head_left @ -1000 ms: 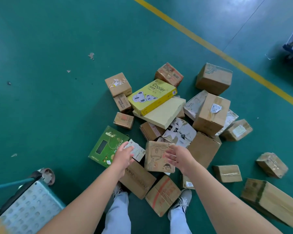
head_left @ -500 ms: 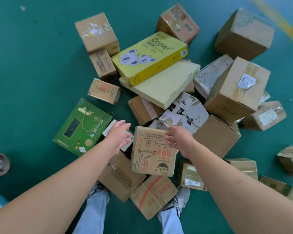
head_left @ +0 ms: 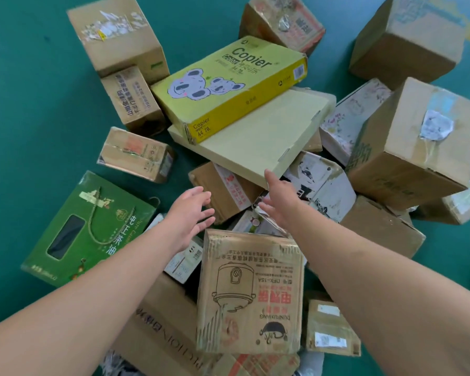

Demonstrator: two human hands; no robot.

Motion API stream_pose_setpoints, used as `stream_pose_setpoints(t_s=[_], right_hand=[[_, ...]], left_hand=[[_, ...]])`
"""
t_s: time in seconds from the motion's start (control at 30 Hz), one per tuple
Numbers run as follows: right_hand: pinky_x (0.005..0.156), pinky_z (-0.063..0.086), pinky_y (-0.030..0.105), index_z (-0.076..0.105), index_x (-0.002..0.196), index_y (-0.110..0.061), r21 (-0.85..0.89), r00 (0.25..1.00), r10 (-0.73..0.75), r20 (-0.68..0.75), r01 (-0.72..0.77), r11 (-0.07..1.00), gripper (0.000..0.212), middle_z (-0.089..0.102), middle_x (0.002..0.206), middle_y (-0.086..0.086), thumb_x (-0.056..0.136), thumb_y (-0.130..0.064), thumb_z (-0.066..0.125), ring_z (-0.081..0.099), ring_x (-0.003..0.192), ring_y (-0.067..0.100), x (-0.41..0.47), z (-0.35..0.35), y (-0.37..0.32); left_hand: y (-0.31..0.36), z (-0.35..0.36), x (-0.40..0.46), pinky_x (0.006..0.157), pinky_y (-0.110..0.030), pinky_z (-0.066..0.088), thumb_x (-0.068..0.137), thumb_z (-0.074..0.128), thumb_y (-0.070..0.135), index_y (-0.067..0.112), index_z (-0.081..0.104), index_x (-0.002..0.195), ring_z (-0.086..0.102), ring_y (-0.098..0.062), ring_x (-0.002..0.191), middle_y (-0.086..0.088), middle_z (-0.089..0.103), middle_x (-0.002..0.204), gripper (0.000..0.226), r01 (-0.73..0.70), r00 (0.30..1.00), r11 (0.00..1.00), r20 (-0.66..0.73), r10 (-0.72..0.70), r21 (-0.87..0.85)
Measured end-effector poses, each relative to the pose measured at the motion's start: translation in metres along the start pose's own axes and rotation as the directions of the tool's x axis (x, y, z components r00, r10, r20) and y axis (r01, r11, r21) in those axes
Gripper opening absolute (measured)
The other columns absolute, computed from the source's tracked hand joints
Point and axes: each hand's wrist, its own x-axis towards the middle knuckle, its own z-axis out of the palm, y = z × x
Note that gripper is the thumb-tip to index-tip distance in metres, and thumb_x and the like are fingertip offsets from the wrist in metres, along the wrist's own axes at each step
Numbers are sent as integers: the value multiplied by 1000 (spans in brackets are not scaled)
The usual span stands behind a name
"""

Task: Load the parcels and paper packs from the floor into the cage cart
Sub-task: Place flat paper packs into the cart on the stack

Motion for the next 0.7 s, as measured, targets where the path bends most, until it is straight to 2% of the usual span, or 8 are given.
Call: stream_pose_setpoints(t_s=[0.03,0.1,0.17,0.27,0.37,0.47,0.57,0.7], right_hand=[[107,50,48,31,154,-20,22,1000,0,-3,0,1000,69,39,156,9,100,-51,59,56,105,26,9,4,1],[108,50,48,29,156,-22,74,1000,16,5,-16,997,75,39,156,11,97,-50,64,56,120,30,26,13,4],[107,52,44,30,155,-16,139,1000,-2,3,2,990,75,43,151,13,97,-42,69,54,131,31,34,16,4],[105,53,39,33,152,-8,167,1000,-26,-14,28,986,69,52,132,10,98,-33,69,59,120,28,25,15,1],[96,56,36,42,144,-8,104,998,13,-65,-6,995,64,56,116,8,95,-38,71,63,106,23,-10,8,0],[88,61,34,42,142,-8,79,991,12,-137,-1,997,70,58,115,10,92,-45,73,65,99,22,-63,-7,-8],[88,62,37,43,140,-9,63,983,13,-182,-2,998,64,59,106,10,94,-44,71,65,87,20,-123,-24,-27],[74,60,30,47,134,-12,28,980,5,-198,0,1000,51,57,112,10,97,-41,67,63,91,21,-226,-42,-56]], left_hand=[[-2,-3,6,83,-33,57,106,56,26,23,45,151,64,-23,115,-4,60,134,46,-4,1000,1000,-6,4,4],[-9,-10,18,88,-34,57,106,55,26,23,45,151,64,-23,115,-3,61,134,46,-2,1000,1000,-12,2,17],[-15,-17,22,92,-36,57,106,55,25,23,46,151,64,-23,116,-3,61,135,45,8,1000,1000,-18,-7,30],[-22,-29,10,95,-37,56,107,54,24,22,47,149,64,-23,117,-4,60,137,43,19,999,999,-43,-18,31],[-22,-38,-18,95,-37,56,107,54,25,22,48,148,64,-22,117,-3,60,136,42,26,998,999,-66,-24,23],[-13,-45,-65,100,-39,54,107,53,25,20,47,148,64,-22,115,-4,60,134,41,24,996,1000,-82,-24,-3],[-1,-51,-118,99,-38,53,109,50,26,19,47,149,63,-22,115,-5,59,136,41,26,996,999,-86,-28,-20],[25,-63,-207,101,-39,52,109,50,25,18,43,154,61,-25,119,-7,56,141,46,18,996,999,-83,-21,-37]])
